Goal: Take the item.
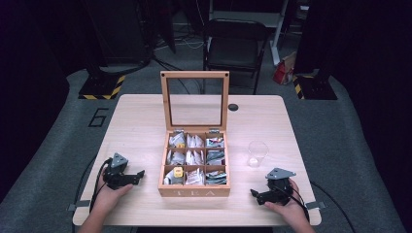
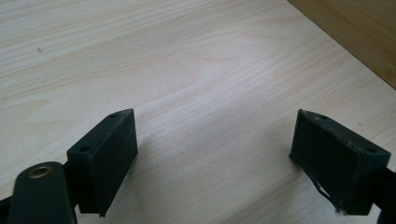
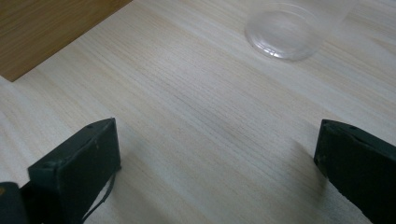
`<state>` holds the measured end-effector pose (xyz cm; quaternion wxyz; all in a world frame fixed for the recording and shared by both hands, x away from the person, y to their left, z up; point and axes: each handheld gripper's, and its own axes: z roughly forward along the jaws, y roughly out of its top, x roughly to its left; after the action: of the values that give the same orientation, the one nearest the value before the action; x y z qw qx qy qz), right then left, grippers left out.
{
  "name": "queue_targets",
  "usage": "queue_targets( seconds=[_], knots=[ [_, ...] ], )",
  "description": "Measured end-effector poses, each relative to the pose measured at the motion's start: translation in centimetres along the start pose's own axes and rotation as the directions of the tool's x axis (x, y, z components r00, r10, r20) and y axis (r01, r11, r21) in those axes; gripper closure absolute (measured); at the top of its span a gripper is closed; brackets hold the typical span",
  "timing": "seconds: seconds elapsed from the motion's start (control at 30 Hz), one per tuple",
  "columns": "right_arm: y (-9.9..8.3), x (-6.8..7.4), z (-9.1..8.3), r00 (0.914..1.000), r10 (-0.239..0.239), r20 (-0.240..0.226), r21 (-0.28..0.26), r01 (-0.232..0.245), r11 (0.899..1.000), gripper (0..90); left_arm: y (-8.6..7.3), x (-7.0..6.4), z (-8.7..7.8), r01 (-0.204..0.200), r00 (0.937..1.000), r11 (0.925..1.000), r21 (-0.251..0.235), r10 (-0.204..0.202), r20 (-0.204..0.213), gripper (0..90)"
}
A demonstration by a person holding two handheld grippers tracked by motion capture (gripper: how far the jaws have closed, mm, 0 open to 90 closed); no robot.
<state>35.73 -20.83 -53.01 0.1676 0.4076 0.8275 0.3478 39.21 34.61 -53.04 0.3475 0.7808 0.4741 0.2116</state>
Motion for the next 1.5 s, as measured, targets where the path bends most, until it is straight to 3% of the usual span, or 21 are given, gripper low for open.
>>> queue_targets(
  seconds=[0.47, 0.67, 0.9, 1.03, 1.1, 1.5],
  knots=[
    [-0.1, -0.1, -0.1, 1.0, 0.002, 0.003, -0.006, -0.002, 1.0, 3.1, 0.1, 0.1, 0.1, -0.005, 1.0, 1.0, -0.003, 0.005, 0.0, 14.2],
    [0.0, -0.4, -0.2, 1.0, -0.009, -0.004, -0.034, 0.009, 0.999, 12.9, 0.2, 0.1, 0.1, -0.005, 1.0, 1.0, 0.004, 0.005, 0.003, 14.2],
    [-0.1, -0.4, -0.3, 1.0, -0.006, -0.006, -0.038, 0.006, 0.999, 15.0, 0.2, 0.1, 0.2, -0.003, 1.0, 1.0, 0.003, 0.003, 0.004, 14.2],
    [0.0, -0.2, -0.4, 0.9998, -0.012, -0.013, -0.038, 0.011, 0.999, 22.0, 0.2, 0.1, 0.1, -0.005, 1.0, 1.0, 0.007, 0.005, 0.006, 14.4],
    [0.0, 0.0, -0.7, 0.9998, -0.014, -0.015, -0.032, 0.013, 0.999, 28.6, 0.2, 0.1, 0.1, -0.003, 1.0, 1.0, 0.005, 0.003, 0.002, 14.3],
    [1.4, 1.3, -2.8, 0.9981, 0.014, -0.06, -0.025, -0.015, 1.0, 40.1, 0.6, 0.3, 0.6, 0.009, 0.9999, 1.0, -0.004, -0.009, -0.012, 14.2]
  ],
)
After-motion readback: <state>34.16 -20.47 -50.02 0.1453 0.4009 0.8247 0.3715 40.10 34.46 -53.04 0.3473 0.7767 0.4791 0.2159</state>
